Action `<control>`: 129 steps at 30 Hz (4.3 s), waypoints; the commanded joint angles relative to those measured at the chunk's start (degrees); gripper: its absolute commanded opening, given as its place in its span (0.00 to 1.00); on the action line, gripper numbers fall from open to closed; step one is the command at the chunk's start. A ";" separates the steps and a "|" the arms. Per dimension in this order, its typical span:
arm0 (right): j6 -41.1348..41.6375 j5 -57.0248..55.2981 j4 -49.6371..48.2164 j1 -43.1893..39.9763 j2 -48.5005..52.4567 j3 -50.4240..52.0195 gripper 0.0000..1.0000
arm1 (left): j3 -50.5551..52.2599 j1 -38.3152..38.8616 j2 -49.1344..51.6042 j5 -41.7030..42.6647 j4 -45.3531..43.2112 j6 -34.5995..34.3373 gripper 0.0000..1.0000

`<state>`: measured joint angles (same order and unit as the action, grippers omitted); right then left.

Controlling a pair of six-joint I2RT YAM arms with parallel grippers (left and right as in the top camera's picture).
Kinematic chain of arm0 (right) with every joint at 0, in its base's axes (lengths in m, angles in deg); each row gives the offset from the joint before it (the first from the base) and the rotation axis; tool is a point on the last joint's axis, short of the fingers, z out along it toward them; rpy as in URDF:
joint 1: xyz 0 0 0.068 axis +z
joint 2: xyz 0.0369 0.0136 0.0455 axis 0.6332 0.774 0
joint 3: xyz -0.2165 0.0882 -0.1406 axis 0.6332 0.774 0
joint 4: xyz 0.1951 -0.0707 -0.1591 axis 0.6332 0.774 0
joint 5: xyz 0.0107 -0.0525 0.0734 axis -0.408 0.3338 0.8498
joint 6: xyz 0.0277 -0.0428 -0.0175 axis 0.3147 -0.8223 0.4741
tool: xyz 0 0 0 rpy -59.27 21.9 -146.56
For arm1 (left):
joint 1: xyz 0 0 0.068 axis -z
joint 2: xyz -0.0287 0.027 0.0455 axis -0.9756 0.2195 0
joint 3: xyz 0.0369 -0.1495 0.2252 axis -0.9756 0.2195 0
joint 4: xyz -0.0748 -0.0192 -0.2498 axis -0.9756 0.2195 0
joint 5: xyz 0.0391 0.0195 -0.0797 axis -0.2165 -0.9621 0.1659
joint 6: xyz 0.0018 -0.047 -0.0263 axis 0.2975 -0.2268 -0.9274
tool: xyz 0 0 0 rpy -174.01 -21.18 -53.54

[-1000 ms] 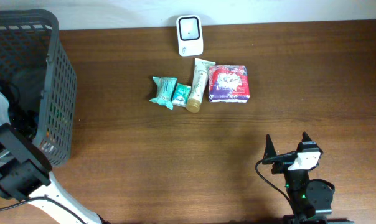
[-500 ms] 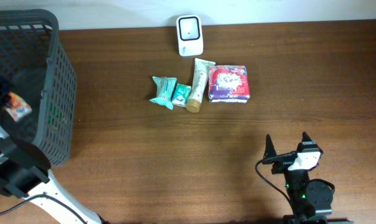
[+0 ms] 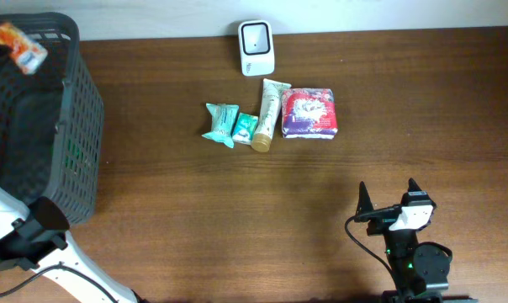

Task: Scan the item barcode
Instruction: 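Hold the orange box at the scanner, then place it left of the wipes, then reach the left gripper into the basket and grasp the green-capped bottle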

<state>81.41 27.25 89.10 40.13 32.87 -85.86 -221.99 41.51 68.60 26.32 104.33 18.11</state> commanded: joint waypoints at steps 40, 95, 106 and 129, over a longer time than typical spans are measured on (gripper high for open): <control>0.26 -0.33 0.04 0.28 -0.33 0.50 0.99 | 60.94 47.39 -1.49 -53.00 -31.67 16.59 0.15; 0.26 -0.35 0.04 0.28 -0.33 0.50 0.99 | 43.28 5.60 0.42 -41.88 -3.19 -3.58 0.99; 0.26 -0.35 0.04 0.28 -0.33 0.50 0.99 | 52.43 5.64 0.46 -39.58 -11.56 -3.37 0.92; 0.26 -0.33 0.04 0.28 -0.33 0.50 0.99 | 56.65 1.95 0.46 -39.60 -14.01 1.42 0.93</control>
<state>81.41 27.23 89.10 40.13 32.87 -85.86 -168.53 43.54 68.64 -12.13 91.76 18.94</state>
